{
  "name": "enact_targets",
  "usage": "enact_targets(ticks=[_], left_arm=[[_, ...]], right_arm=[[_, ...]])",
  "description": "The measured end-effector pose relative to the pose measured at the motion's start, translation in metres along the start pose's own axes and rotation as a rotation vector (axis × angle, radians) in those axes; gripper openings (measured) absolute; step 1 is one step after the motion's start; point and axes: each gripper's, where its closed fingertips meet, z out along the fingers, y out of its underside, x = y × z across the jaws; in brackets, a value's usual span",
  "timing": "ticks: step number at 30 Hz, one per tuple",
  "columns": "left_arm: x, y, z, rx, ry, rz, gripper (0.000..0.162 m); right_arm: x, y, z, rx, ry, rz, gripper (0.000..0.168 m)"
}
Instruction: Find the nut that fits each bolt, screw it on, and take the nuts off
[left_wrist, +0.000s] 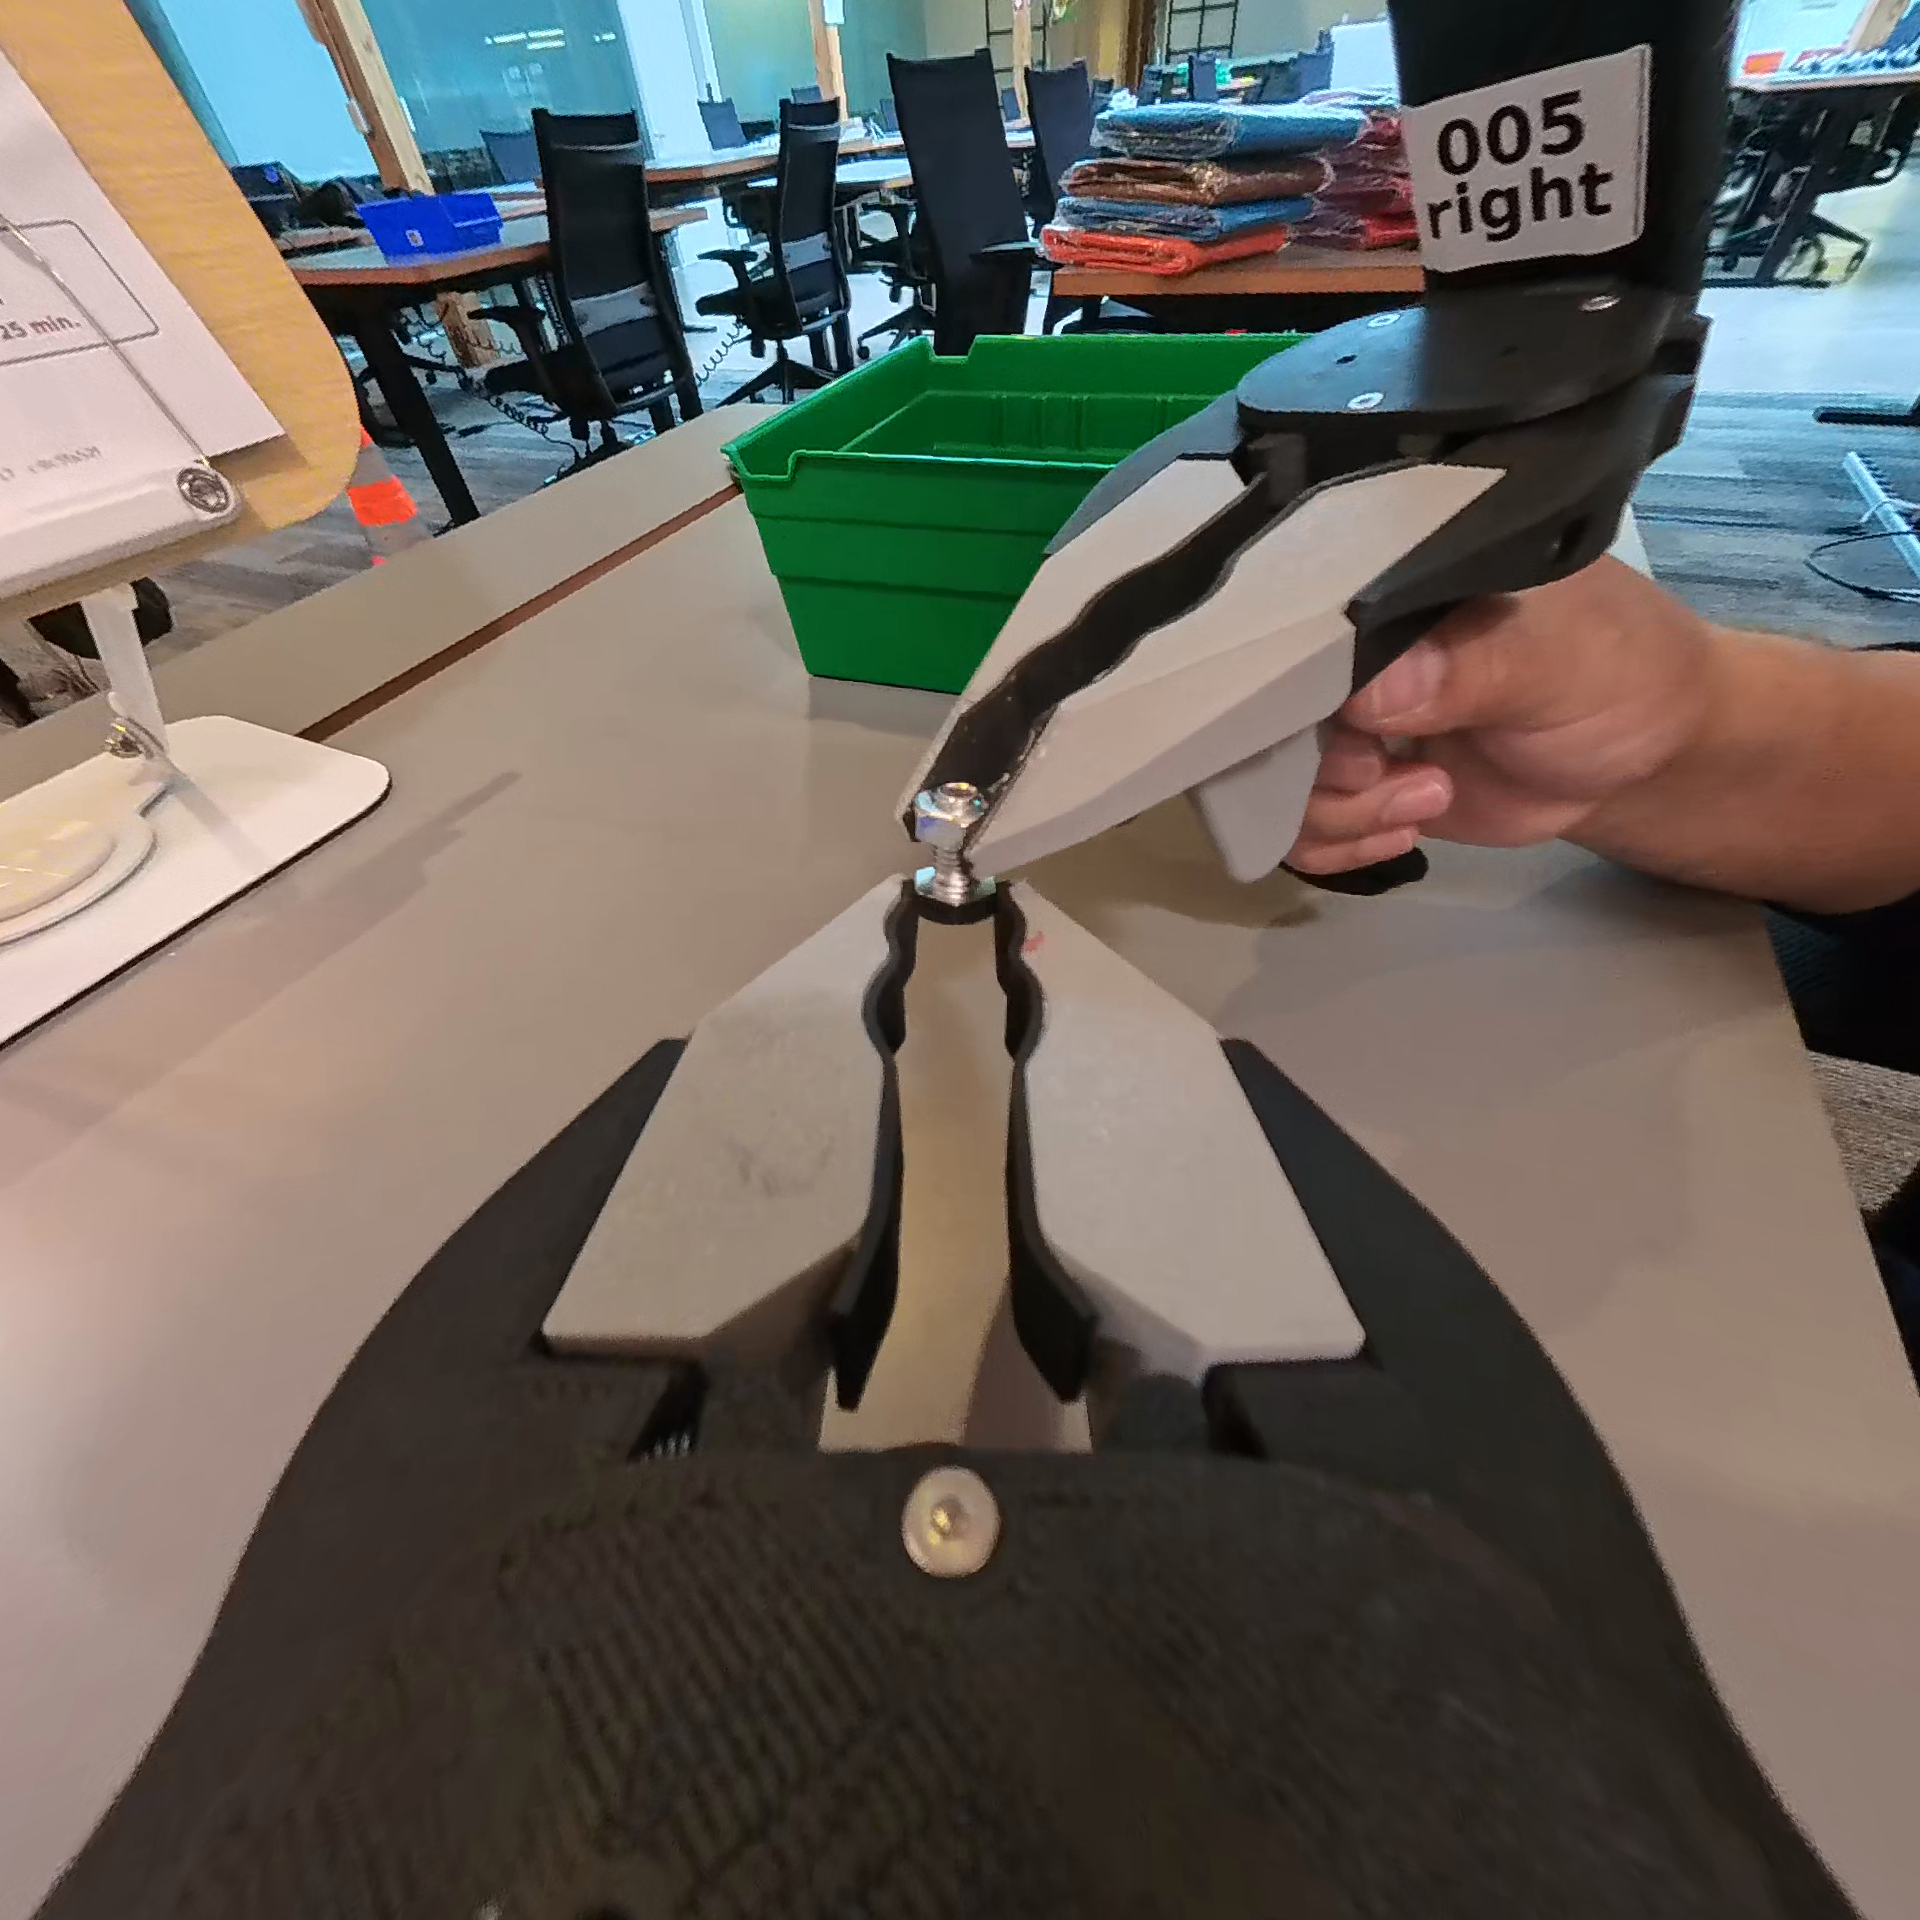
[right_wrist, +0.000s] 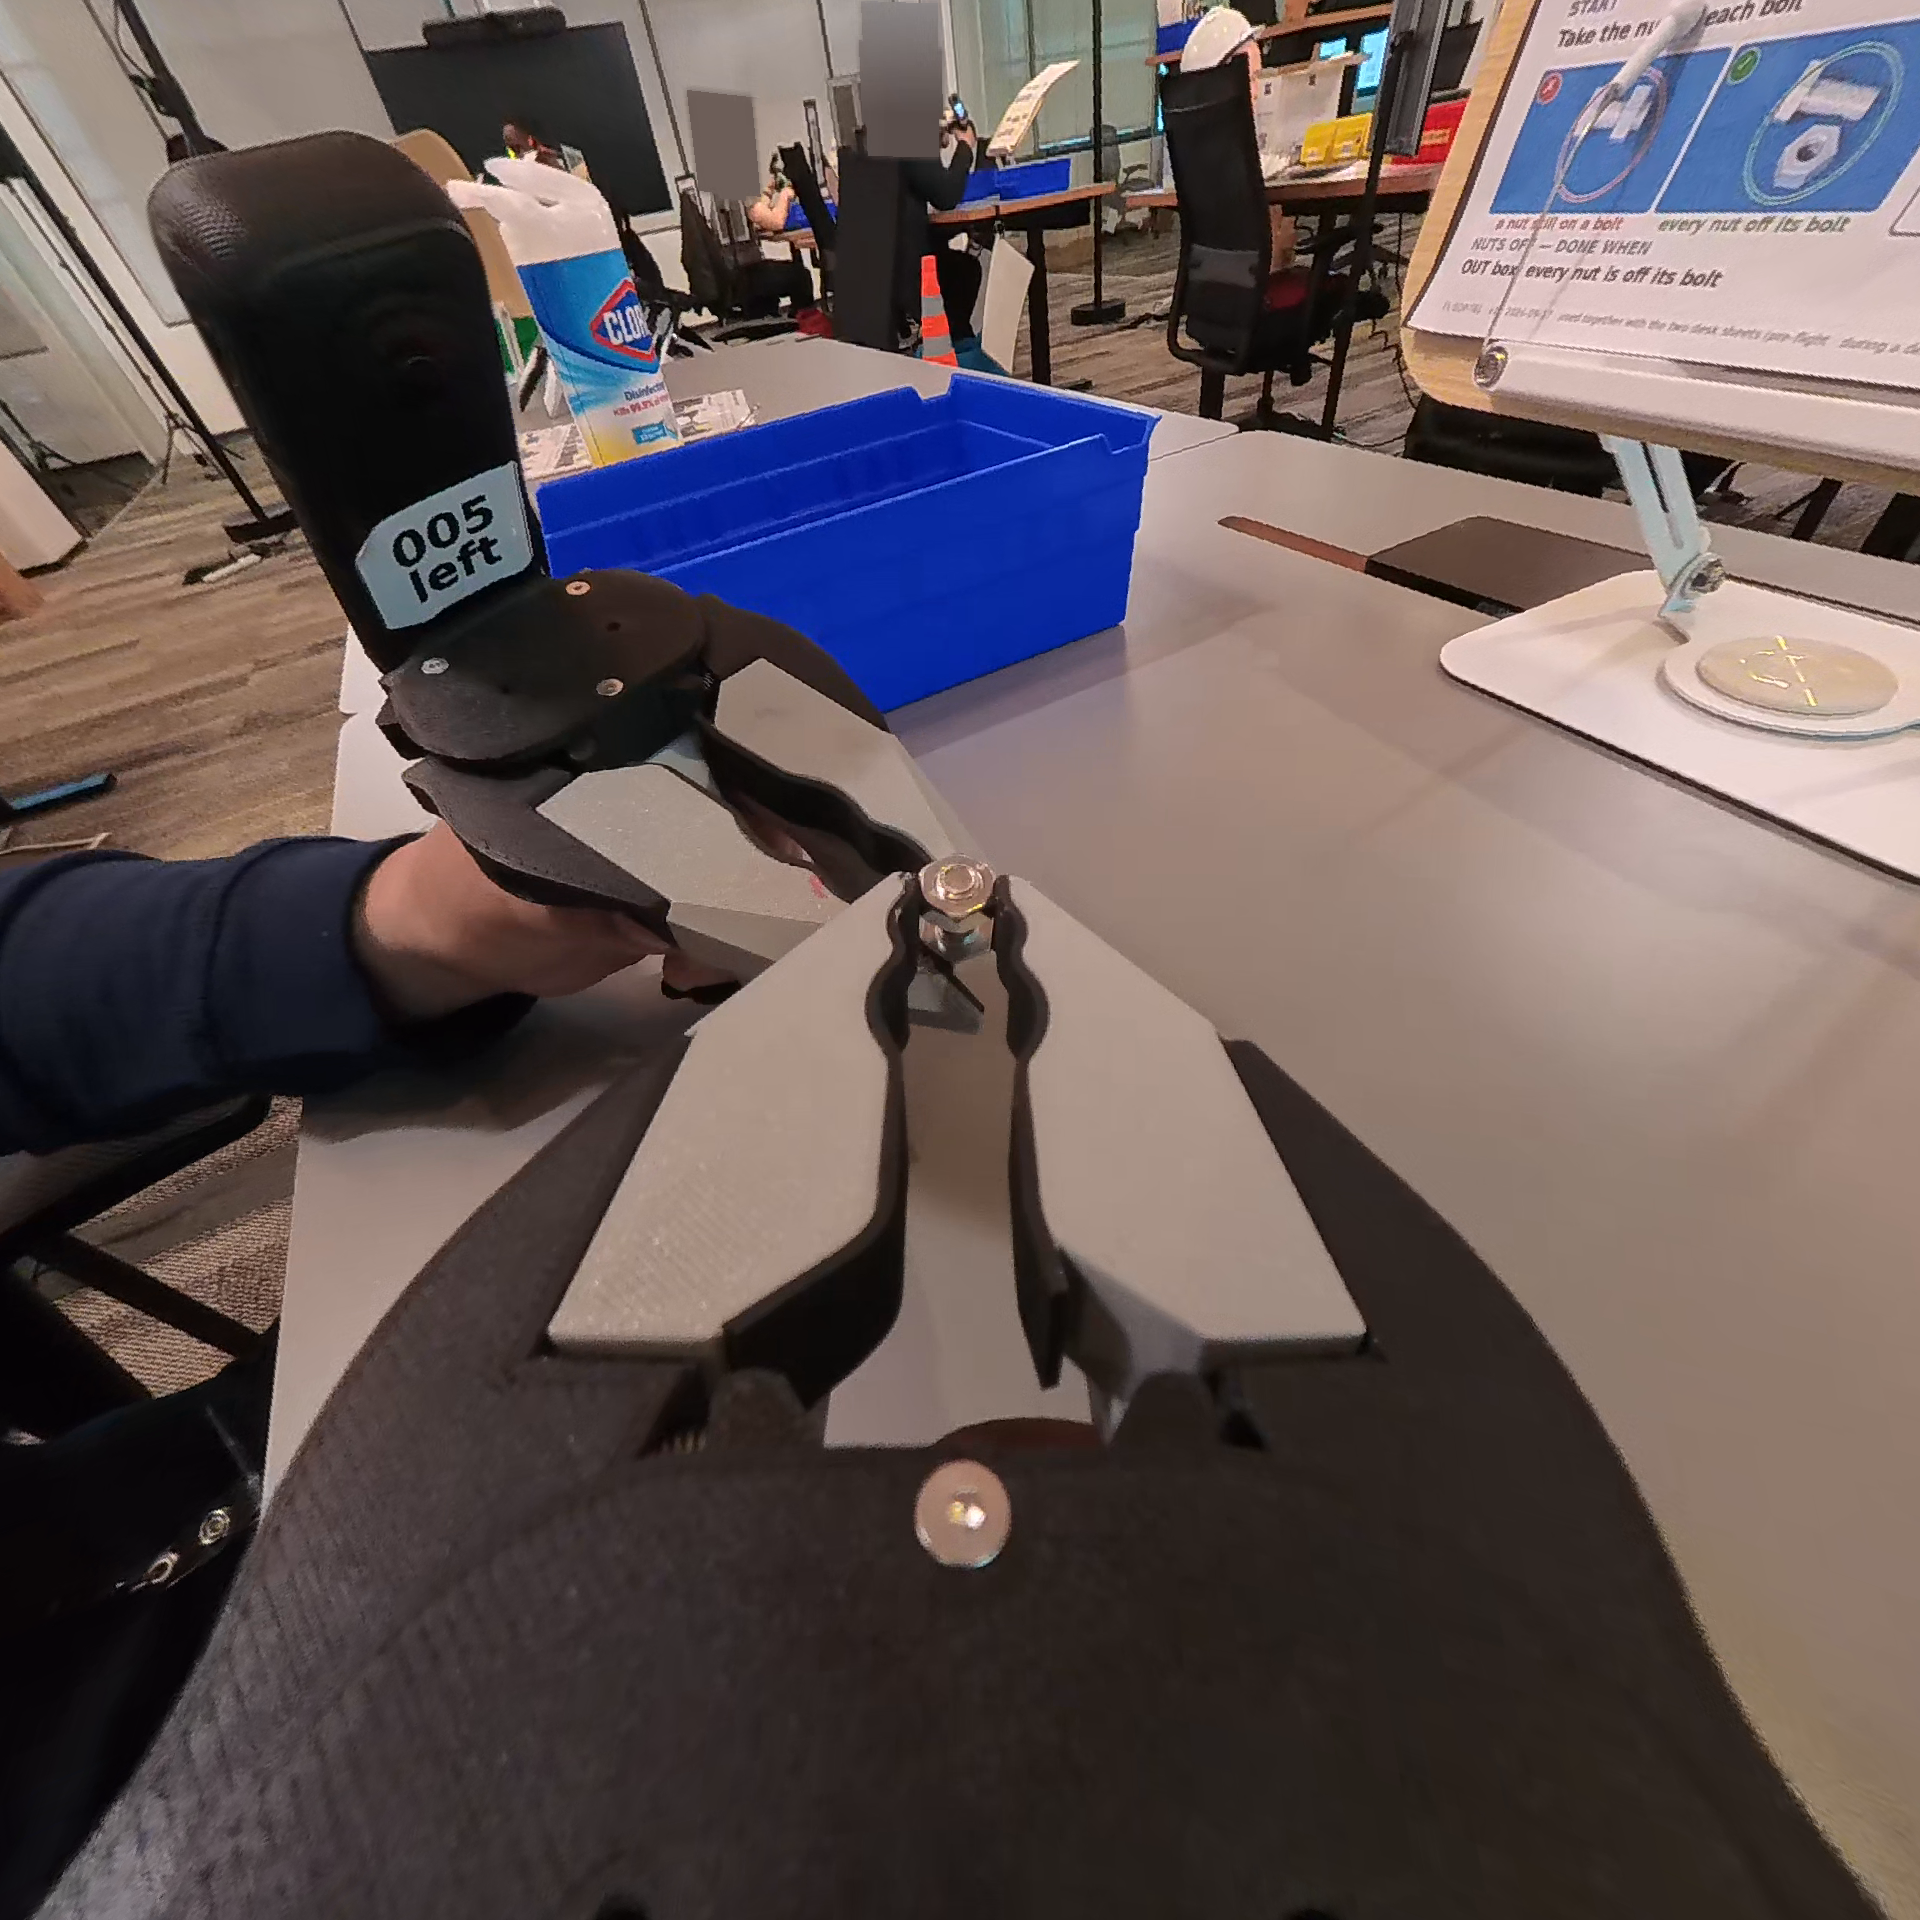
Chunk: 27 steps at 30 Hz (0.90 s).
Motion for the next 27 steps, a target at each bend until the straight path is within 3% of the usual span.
enact_targets(ticks=[6, 14, 17, 18, 21, 24, 27], left_arm=[[0.001, -0.001, -0.001, -0.005, 0.0, 0.027, 0.012], [0.005, -0.011, -0.006, 0.042, -0.002, 0.07, 0.012], [0.0, -0.012, -0.009, 0.041, -0.029, 0.077, 0.012], [-0.002, -0.014, -0.011, 0.051, -0.032, 0.066, 0.012], [-0.007, -0.017, -0.015, 0.069, -0.032, 0.037, 0.012], [-0.001, -0.017, -0.013, 0.066, -0.018, 0.059, 0.012], [0.004, -0.014, -0.009, 0.043, -0.021, 0.107, 0.012]], right_arm=[[-0.002, -0.001, -0.001, 0.012, -0.029, 0.02, 0.012], [-0.009, -0.01, -0.005, 0.06, -0.072, 0.023, 0.026], [-0.001, -0.008, -0.006, 0.043, -0.019, -0.006, 0.024], [0.004, -0.007, -0.007, 0.038, 0.004, -0.002, 0.013], [0.006, -0.01, -0.011, 0.054, 0.006, -0.001, 0.013], [-0.009, -0.016, -0.01, 0.094, -0.072, 0.005, 0.019], [-0.005, -0.012, -0.006, 0.063, -0.024, -0.034, 0.025]])
